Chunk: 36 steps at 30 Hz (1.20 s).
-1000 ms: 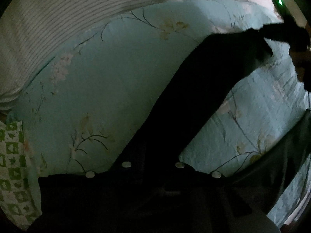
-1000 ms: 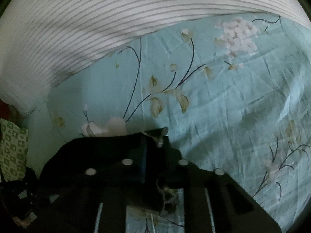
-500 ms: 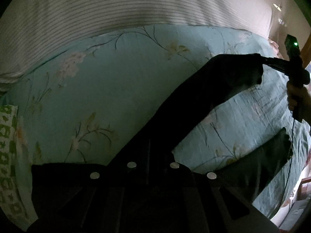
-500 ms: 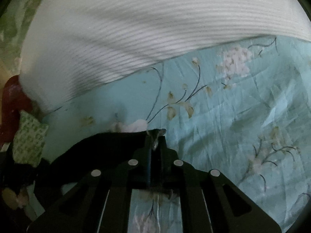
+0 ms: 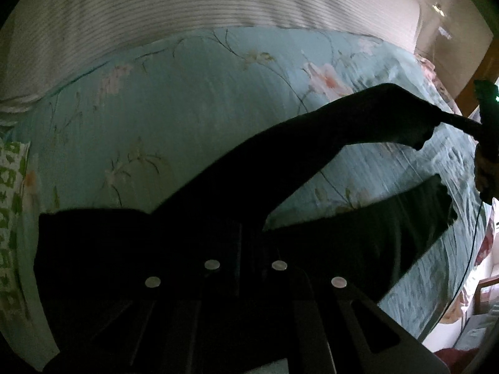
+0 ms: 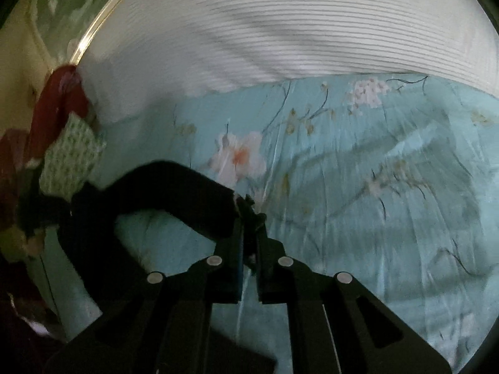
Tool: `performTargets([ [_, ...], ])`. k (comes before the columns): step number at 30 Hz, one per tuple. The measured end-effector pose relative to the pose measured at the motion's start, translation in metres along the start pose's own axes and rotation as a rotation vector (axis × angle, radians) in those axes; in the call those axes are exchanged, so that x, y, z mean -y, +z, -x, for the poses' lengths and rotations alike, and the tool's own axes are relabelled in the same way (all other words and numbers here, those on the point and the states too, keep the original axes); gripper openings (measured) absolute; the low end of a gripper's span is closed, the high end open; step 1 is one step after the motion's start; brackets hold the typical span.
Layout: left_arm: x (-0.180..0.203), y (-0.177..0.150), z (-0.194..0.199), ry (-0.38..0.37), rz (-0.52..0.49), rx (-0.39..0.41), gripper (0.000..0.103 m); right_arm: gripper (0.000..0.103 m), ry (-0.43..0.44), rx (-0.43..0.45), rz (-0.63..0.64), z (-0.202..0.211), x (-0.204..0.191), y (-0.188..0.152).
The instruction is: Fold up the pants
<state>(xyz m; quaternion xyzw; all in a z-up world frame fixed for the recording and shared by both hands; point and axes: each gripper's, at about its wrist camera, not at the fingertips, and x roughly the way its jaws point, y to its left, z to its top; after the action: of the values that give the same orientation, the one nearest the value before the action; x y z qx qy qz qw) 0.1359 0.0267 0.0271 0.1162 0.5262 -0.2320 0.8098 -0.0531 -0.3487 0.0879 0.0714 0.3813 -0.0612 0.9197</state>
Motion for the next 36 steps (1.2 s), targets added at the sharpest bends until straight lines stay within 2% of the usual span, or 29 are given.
performTargets([
  [9, 0.011, -0.033, 0.013, 0.01, -0.018, -0.014, 0.001, 0.006, -0.047, -0.057, 0.072, 0.023, -0.015, -0.044],
  [17, 0.016, -0.065, 0.018, 0.015, -0.021, -0.044, 0.001, 0.003, -0.119, -0.12, 0.205, 0.04, -0.038, -0.081],
  [21, 0.025, -0.081, 0.014, 0.026, -0.047, -0.059, 0.0, 0.003, -0.145, -0.179, 0.277, 0.035, -0.049, -0.099],
  [27, 0.028, -0.103, 0.01, 0.026, -0.049, -0.088, 0.0, 0.002, -0.138, -0.222, 0.302, 0.031, -0.059, -0.117],
  [30, 0.024, -0.112, 0.007, 0.031, -0.028, -0.105, 0.0, 0.002, -0.14, -0.243, 0.296, 0.03, -0.057, -0.125],
  [33, 0.014, -0.115, 0.006, -0.01, 0.046, -0.126, 0.001, 0.003, -0.142, -0.263, 0.263, 0.027, -0.056, -0.13],
  [36, 0.001, -0.111, 0.01, -0.03, 0.139, -0.135, 0.011, 0.004, -0.154, -0.241, 0.163, 0.033, -0.055, -0.13],
])
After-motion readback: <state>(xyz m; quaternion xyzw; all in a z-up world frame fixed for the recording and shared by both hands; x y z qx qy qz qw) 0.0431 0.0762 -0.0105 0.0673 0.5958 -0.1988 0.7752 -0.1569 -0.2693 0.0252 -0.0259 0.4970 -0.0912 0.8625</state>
